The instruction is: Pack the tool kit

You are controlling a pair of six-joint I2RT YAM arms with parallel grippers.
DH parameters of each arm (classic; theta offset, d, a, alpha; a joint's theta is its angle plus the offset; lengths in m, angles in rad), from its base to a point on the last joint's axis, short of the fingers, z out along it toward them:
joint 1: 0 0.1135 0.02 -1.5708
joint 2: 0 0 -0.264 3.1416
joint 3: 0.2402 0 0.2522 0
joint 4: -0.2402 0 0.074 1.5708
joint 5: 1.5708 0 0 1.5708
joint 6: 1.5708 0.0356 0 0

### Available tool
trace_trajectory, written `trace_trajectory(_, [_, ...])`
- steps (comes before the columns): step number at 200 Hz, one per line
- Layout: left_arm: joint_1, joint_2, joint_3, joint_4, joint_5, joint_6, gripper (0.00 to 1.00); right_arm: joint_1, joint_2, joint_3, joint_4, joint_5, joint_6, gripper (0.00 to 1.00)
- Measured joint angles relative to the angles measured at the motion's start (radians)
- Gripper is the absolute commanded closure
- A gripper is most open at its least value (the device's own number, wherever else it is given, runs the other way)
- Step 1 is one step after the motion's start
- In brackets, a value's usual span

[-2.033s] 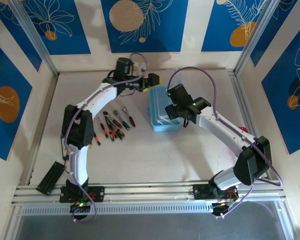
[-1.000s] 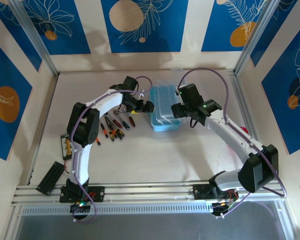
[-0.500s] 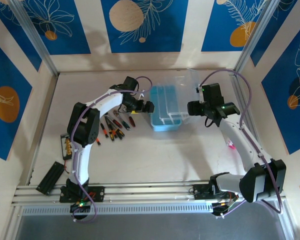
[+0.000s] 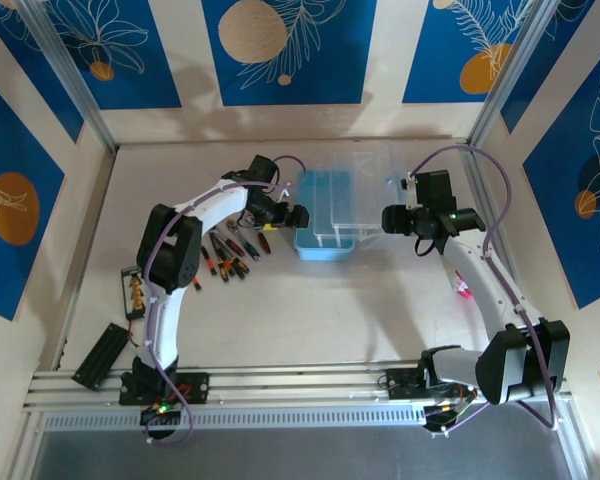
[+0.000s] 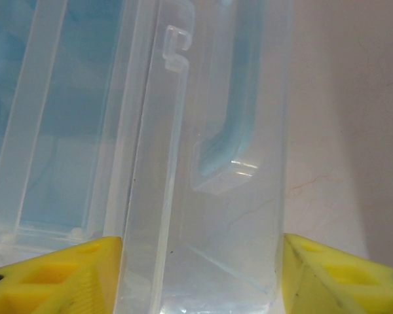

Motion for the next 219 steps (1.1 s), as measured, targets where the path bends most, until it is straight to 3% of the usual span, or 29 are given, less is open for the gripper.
trace_trajectory(28, [0.0, 0.011, 0.003, 0.0, 0.0, 0.0, 0.0, -0.032, 0.015, -0.001, 0.0, -0.008, 0.011, 0.43])
trace_trajectory(56, [0.0, 0.02, 0.008, 0.0, 0.0, 0.0, 0.0, -0.066, 0.036, -0.007, 0.007, -0.013, 0.027, 0.73])
trace_trajectory(87, [-0.001, 0.02, 0.01, -0.002, 0.0, 0.0, 0.0, -0.089, 0.069, -0.014, 0.027, -0.027, 0.036, 0.9])
trace_trajectory(157, [-0.003, 0.029, 0.013, -0.004, 0.004, 0.0, 0.0, -0.104, 0.134, -0.017, 0.048, -0.058, 0.037, 0.94])
trace_trajectory(178, [-0.003, 0.029, 0.021, -0.012, 0.002, 0.005, 0.0, -0.103, 0.131, -0.012, 0.041, -0.061, 0.031, 0.75])
trace_trajectory(186, [-0.003, 0.029, 0.032, -0.024, -0.004, 0.008, 0.0, -0.1, 0.128, -0.008, 0.035, -0.064, 0.027, 0.6])
trace_trajectory(205, [-0.002, 0.021, 0.076, -0.054, -0.031, 0.02, 0.0, -0.087, 0.102, 0.014, 0.006, -0.077, 0.02, 0.12])
trace_trajectory(212, [-0.002, 0.01, 0.091, -0.063, -0.047, 0.025, 0.0, -0.081, 0.09, 0.024, -0.003, -0.088, 0.016, 0.01])
trace_trajectory(219, [0.001, -0.01, 0.099, -0.069, -0.065, 0.027, 0.0, -0.071, 0.072, 0.035, -0.011, -0.099, 0.013, 0.01])
